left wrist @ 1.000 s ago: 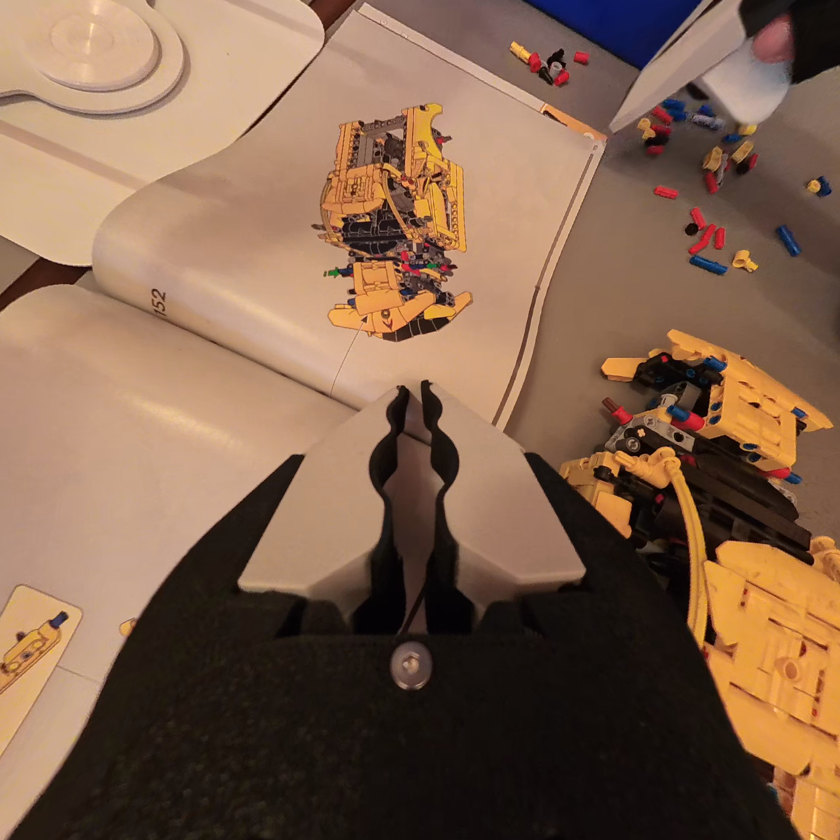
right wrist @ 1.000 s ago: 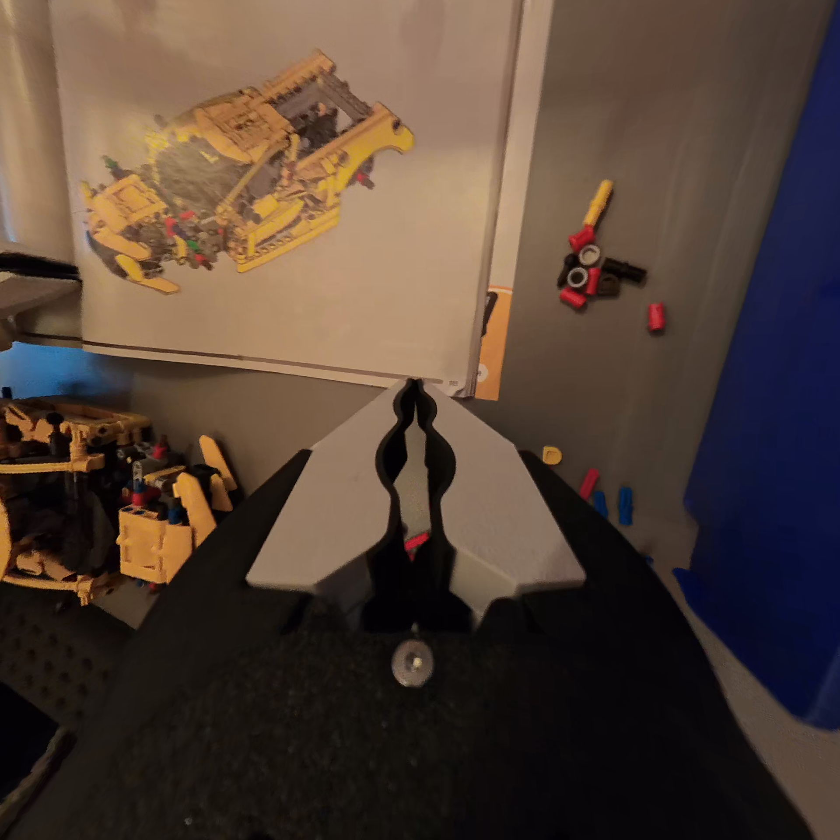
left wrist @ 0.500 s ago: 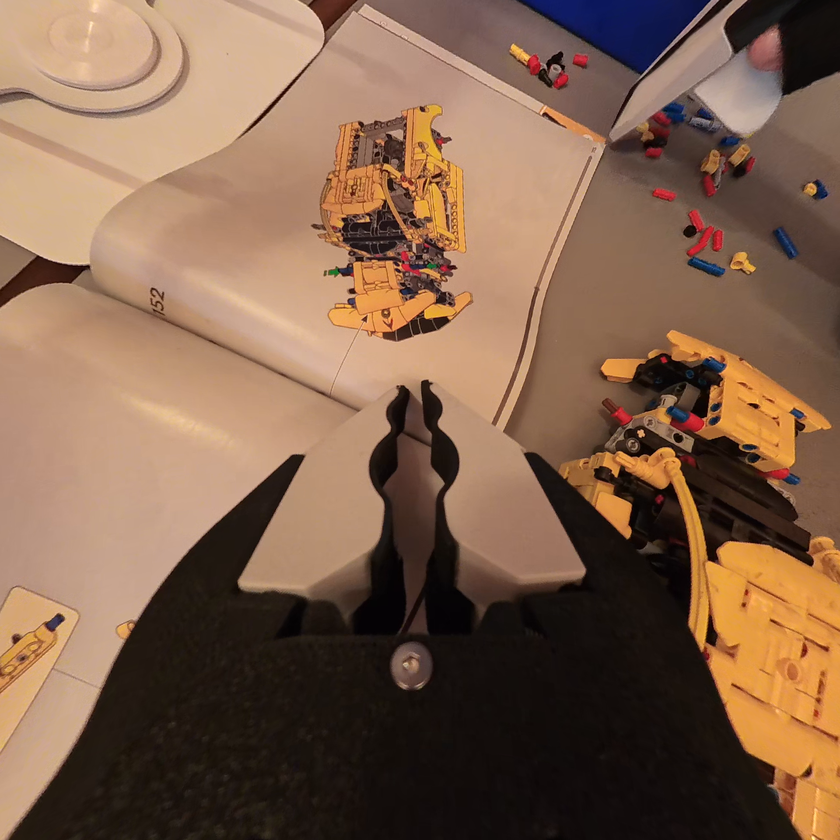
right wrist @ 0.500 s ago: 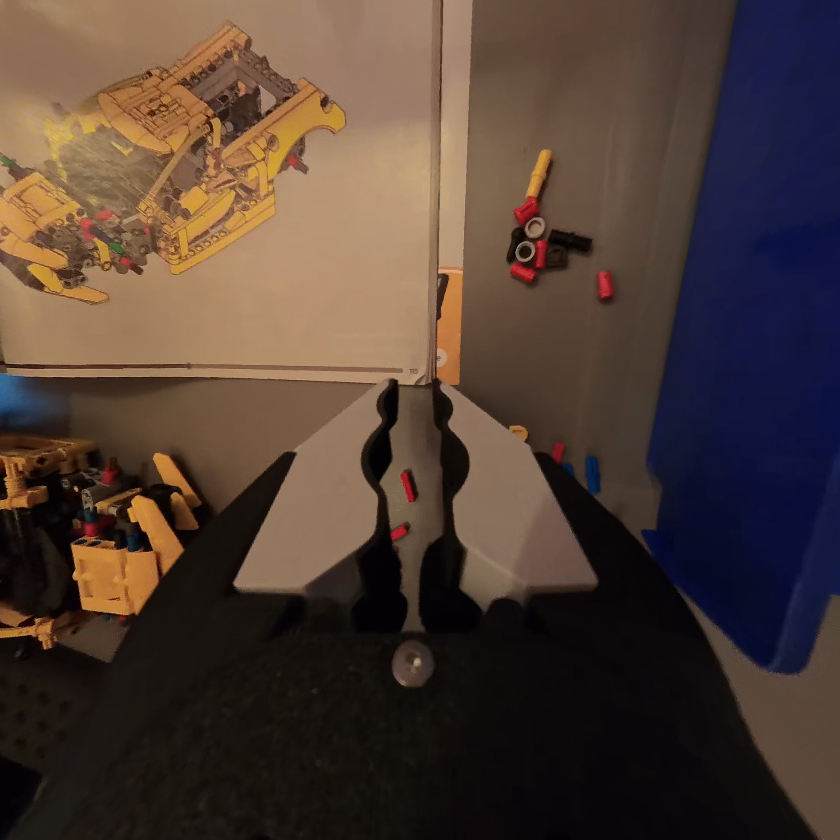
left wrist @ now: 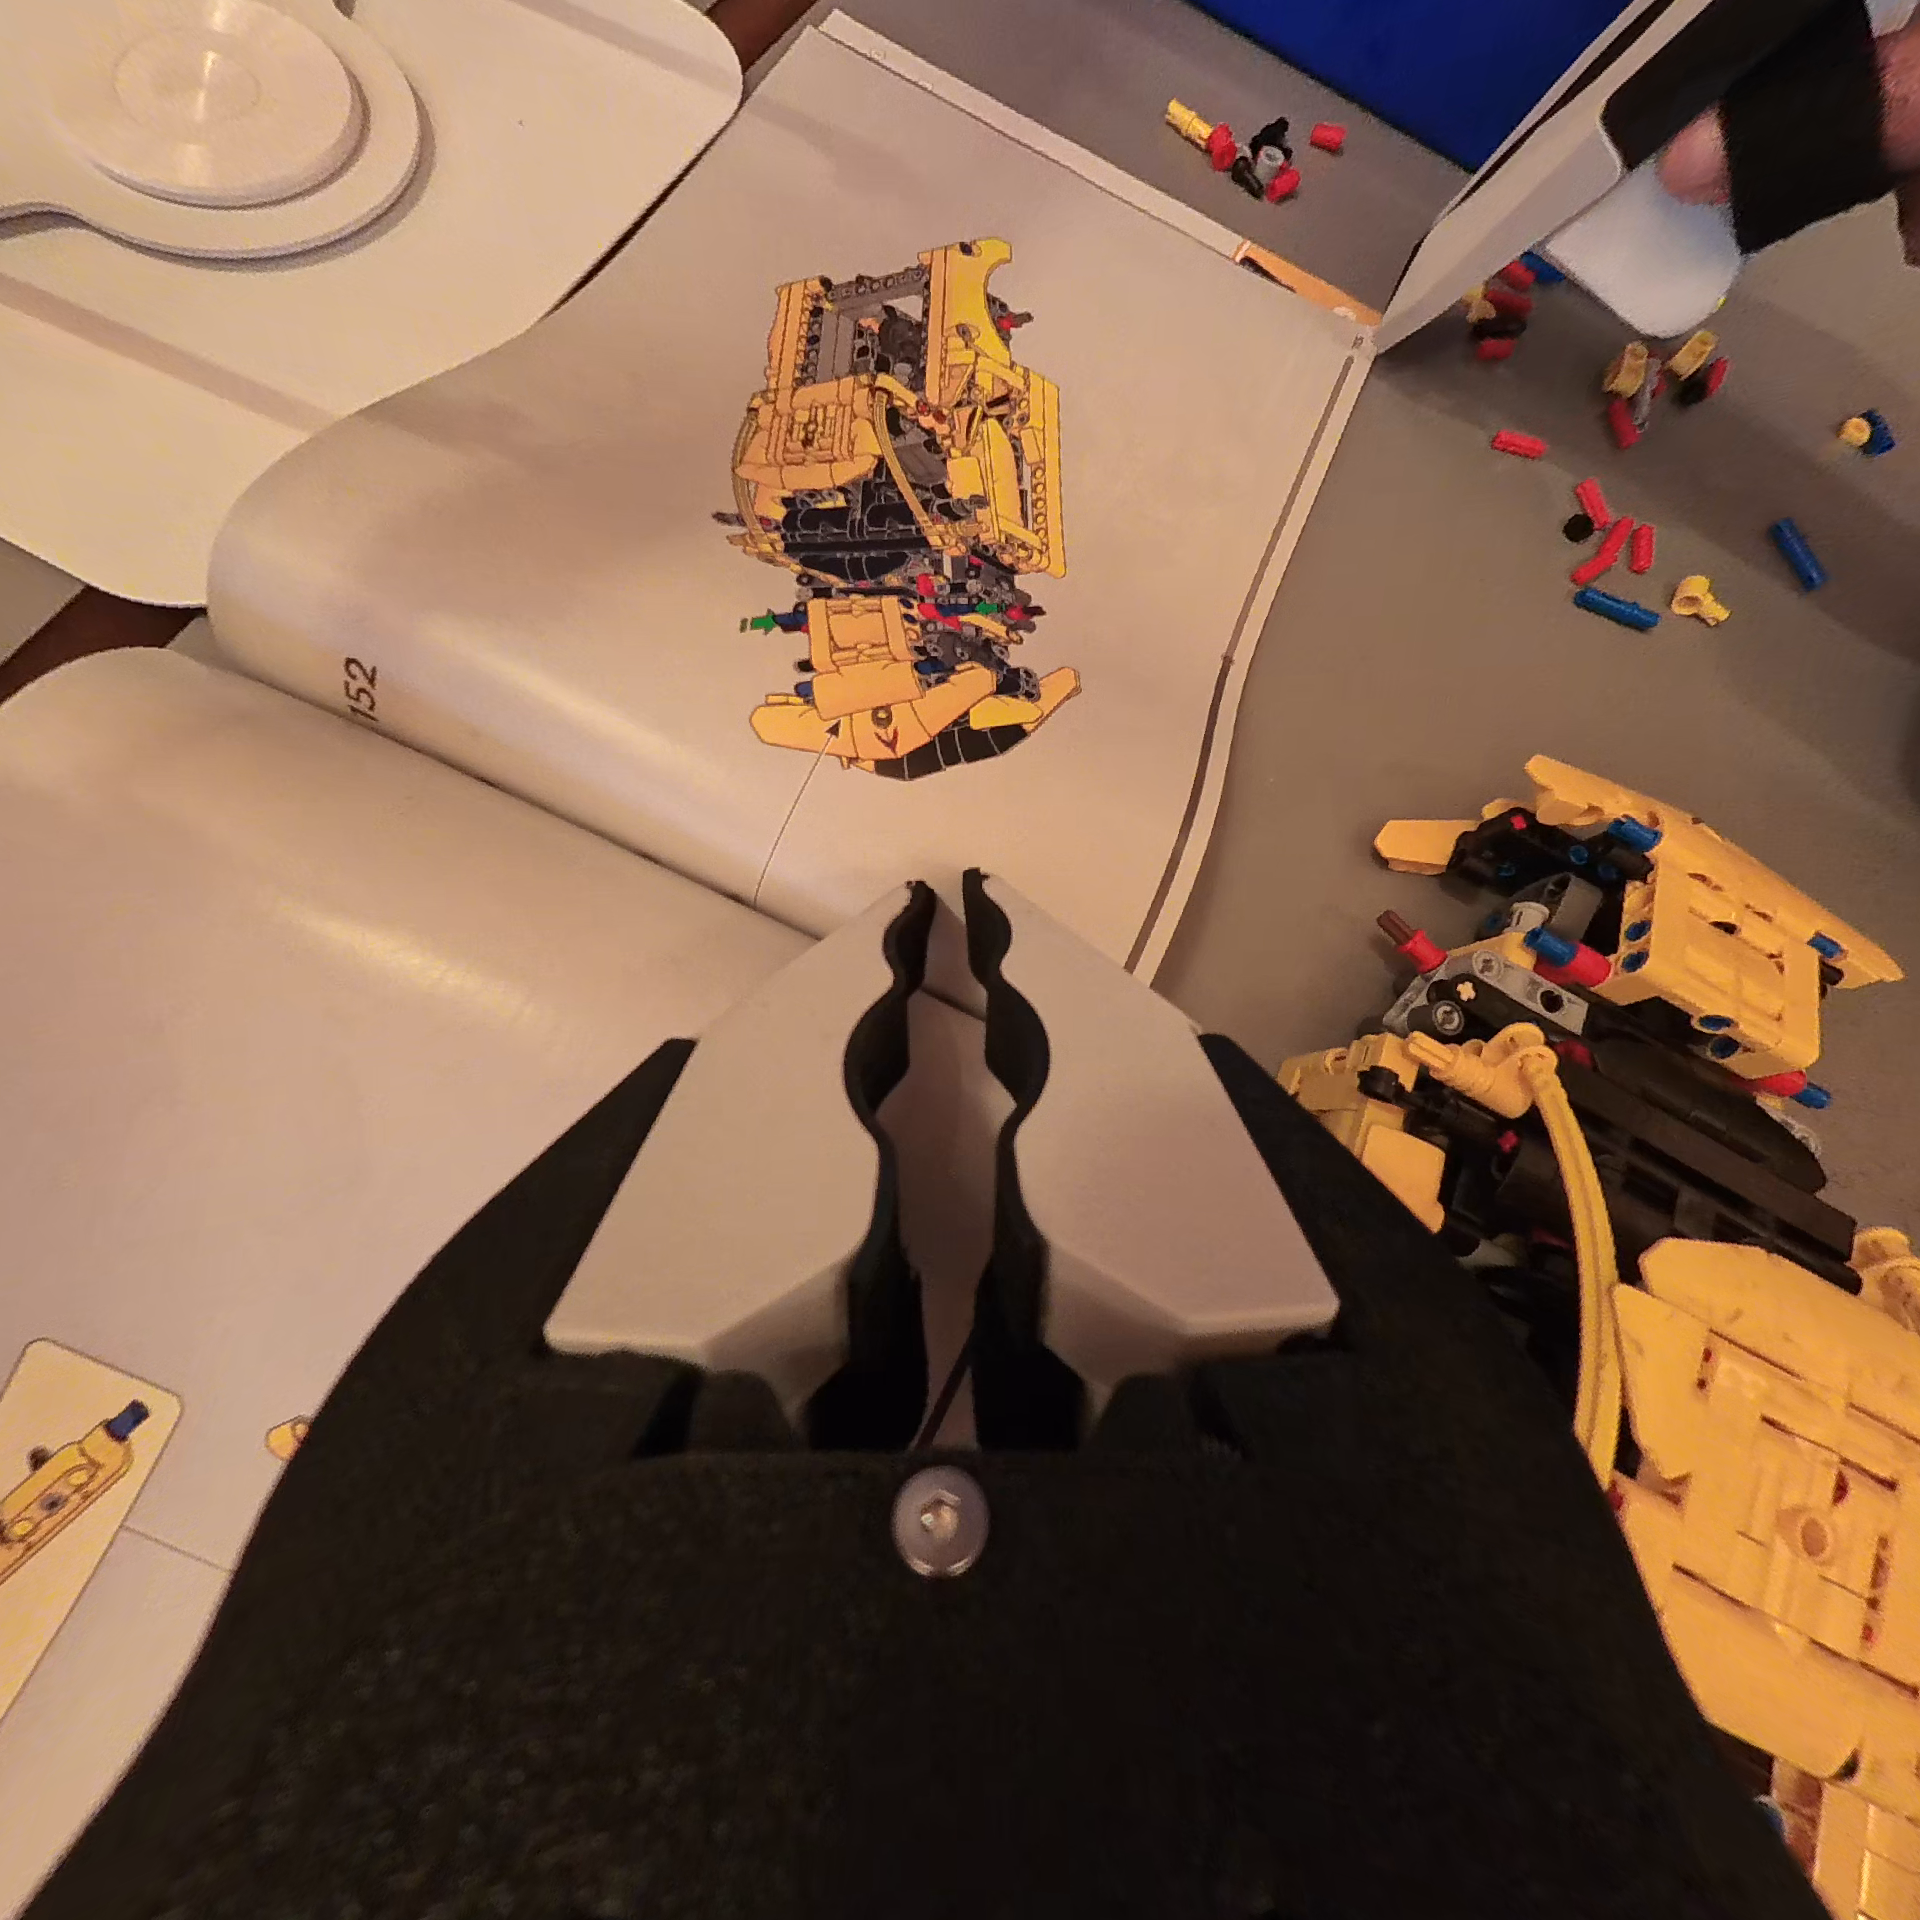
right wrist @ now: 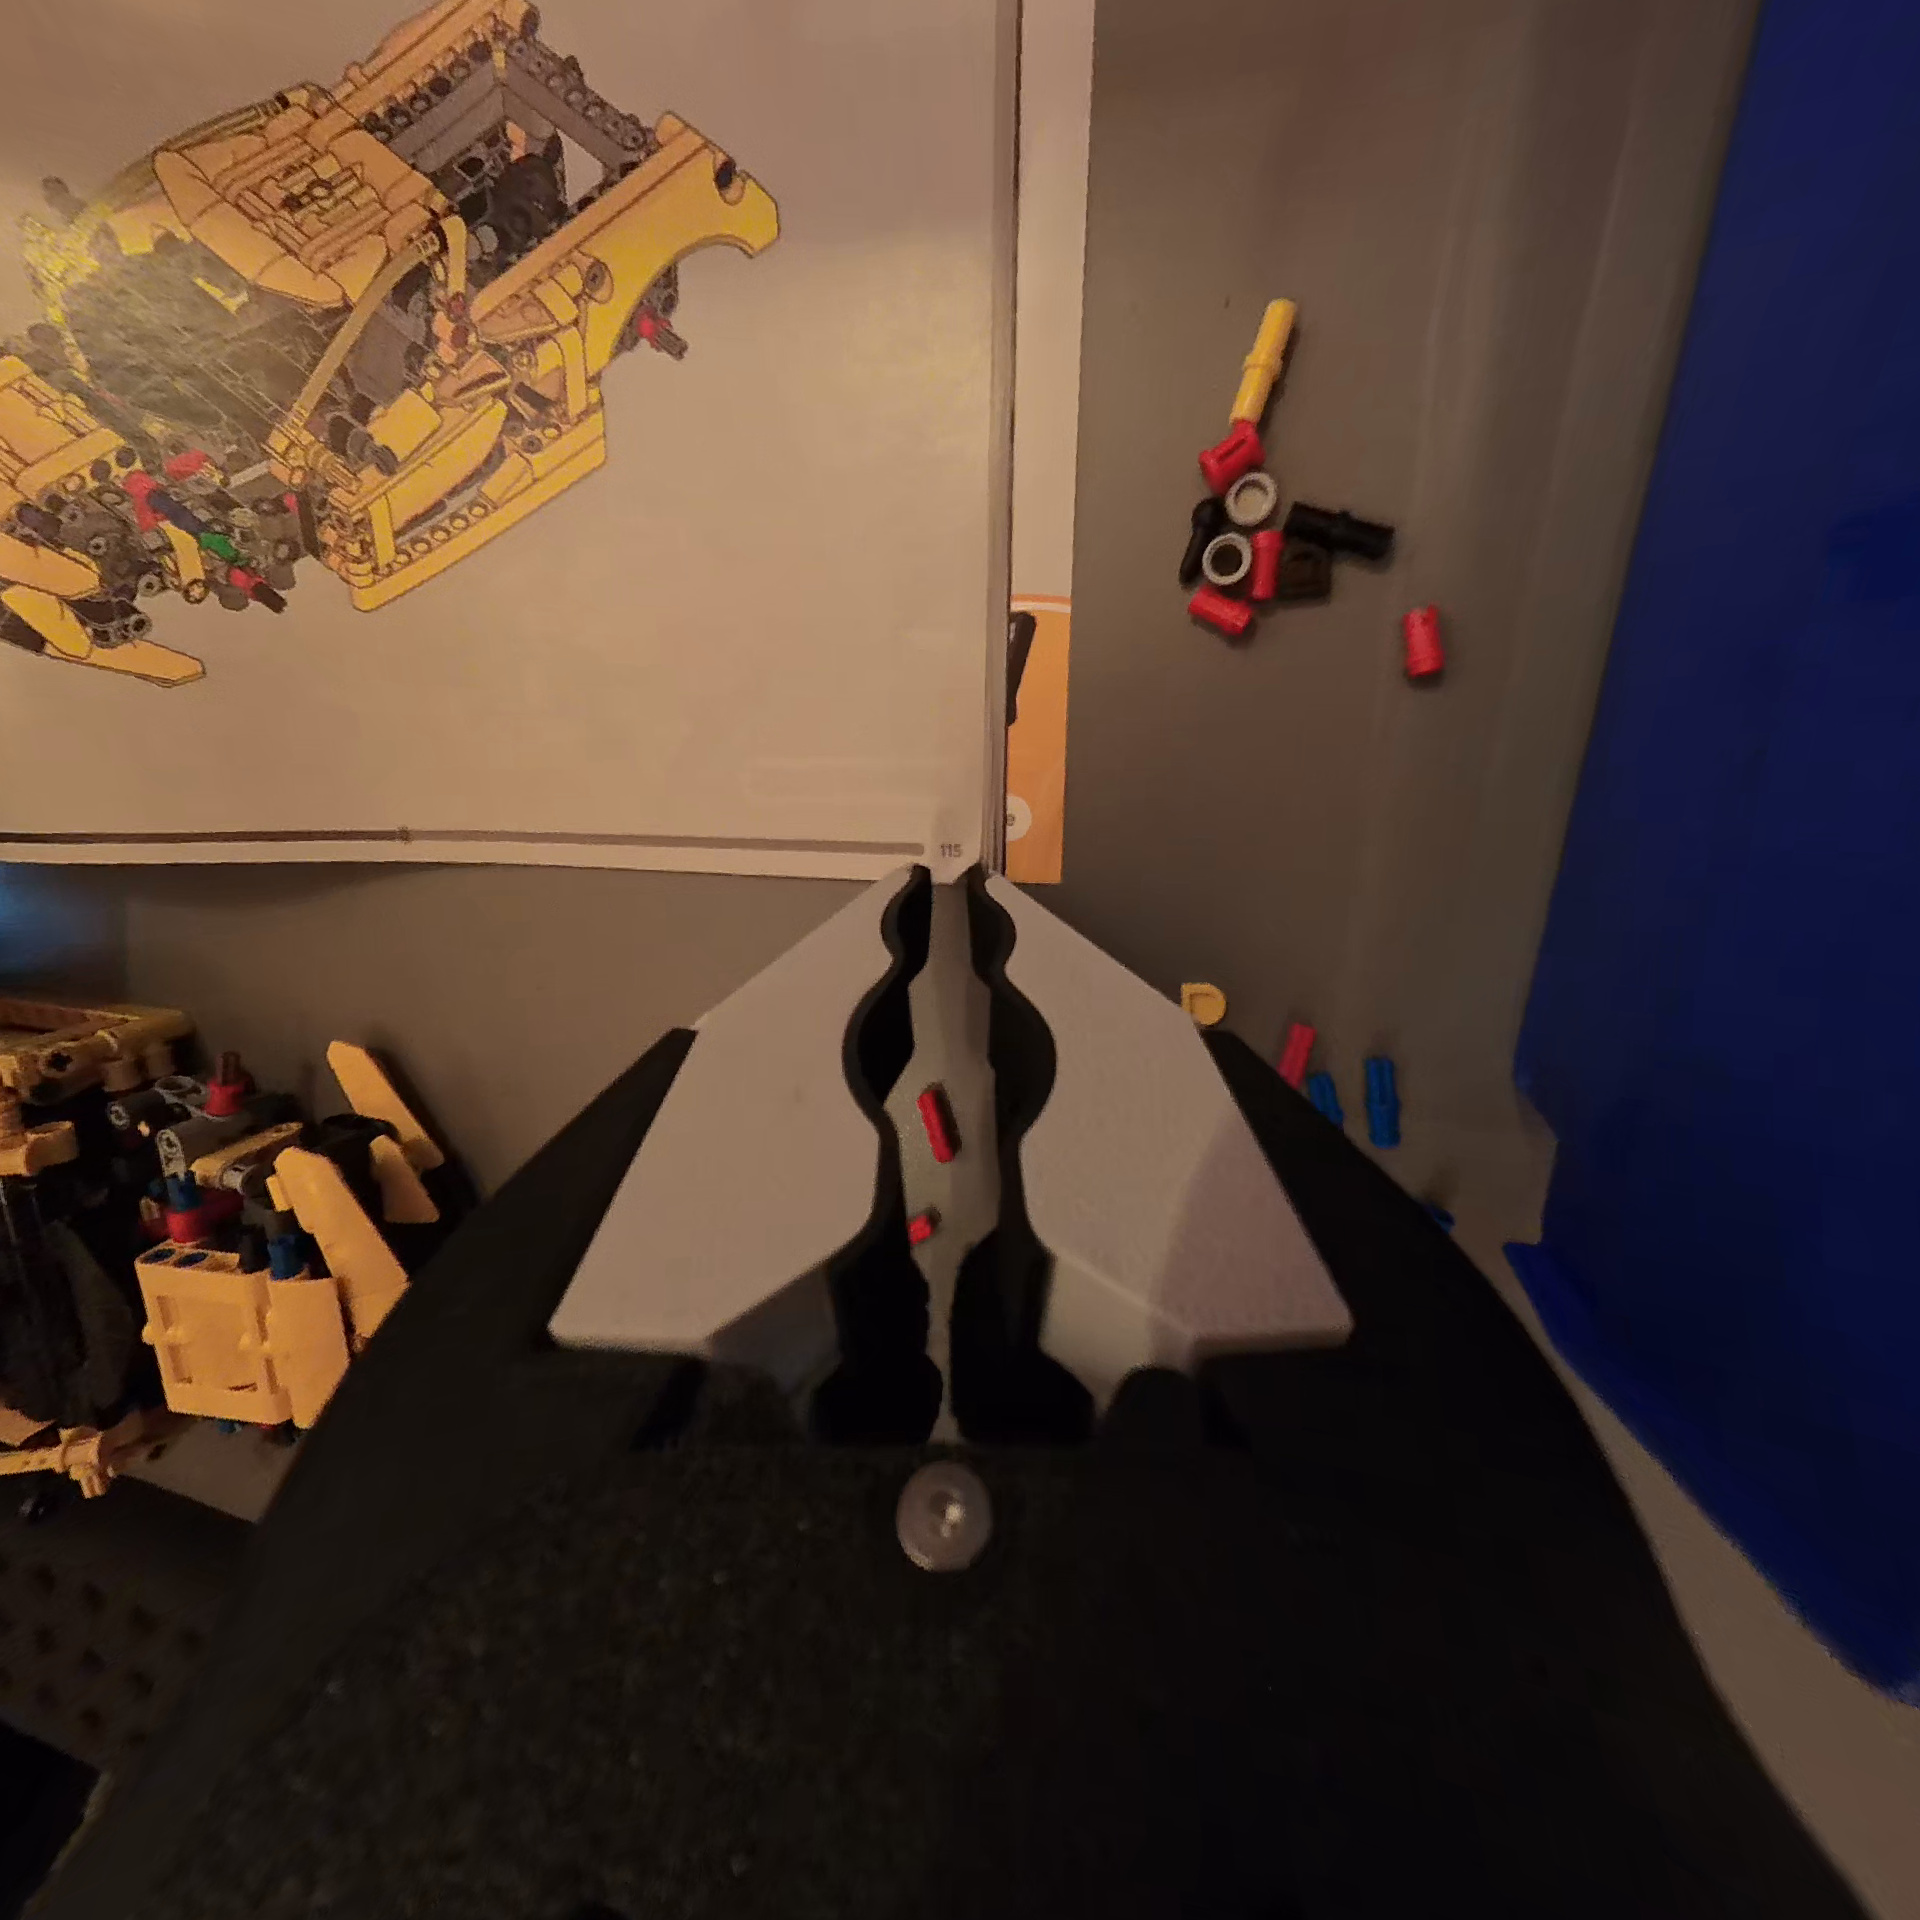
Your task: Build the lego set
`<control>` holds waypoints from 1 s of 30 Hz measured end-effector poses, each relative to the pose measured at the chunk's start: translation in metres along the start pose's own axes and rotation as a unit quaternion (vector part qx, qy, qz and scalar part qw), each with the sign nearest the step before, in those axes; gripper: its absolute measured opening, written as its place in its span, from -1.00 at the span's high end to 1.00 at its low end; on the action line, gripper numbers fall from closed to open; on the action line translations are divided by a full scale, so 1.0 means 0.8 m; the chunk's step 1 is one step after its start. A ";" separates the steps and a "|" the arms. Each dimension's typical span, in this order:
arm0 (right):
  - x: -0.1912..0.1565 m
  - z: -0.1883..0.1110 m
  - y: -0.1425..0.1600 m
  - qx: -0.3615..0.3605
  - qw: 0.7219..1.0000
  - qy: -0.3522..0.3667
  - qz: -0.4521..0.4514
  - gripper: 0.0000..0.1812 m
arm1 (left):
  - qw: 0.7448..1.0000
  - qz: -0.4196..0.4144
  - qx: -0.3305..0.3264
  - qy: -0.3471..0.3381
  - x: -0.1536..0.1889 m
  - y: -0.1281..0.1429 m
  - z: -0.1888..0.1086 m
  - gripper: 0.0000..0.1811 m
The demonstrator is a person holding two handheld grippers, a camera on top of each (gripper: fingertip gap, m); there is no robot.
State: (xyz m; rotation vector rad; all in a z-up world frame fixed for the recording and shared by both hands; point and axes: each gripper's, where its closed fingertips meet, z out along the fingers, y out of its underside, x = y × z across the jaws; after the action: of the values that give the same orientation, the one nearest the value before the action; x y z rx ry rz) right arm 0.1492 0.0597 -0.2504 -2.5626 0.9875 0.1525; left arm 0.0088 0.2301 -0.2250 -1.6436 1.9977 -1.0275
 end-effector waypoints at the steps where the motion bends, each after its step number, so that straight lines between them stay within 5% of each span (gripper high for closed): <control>1: 0.000 0.001 0.000 0.000 1.000 -0.001 0.002 0.94 | 1.000 0.000 0.000 0.000 0.000 0.000 0.000 0.93; 20: -0.018 -0.024 -0.018 0.034 0.998 0.008 -0.057 1.00 | 1.000 -0.009 -0.002 0.001 -0.001 0.000 -0.003 0.91; 25: -0.089 -0.050 -0.041 0.101 0.981 -0.019 -0.163 1.00 | 0.997 -0.061 0.053 0.017 -0.002 -0.026 -0.023 0.73; 30: -0.207 -0.049 -0.036 0.140 0.937 -0.039 -0.317 1.00 | 0.962 -0.181 0.169 0.118 0.008 -0.071 -0.056 0.53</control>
State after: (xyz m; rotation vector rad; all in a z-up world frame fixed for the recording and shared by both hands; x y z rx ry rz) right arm 0.0430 0.1666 -0.1661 -2.4432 0.1063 -0.0628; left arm 0.0159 0.2340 -0.1527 -1.7914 1.5595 -1.6636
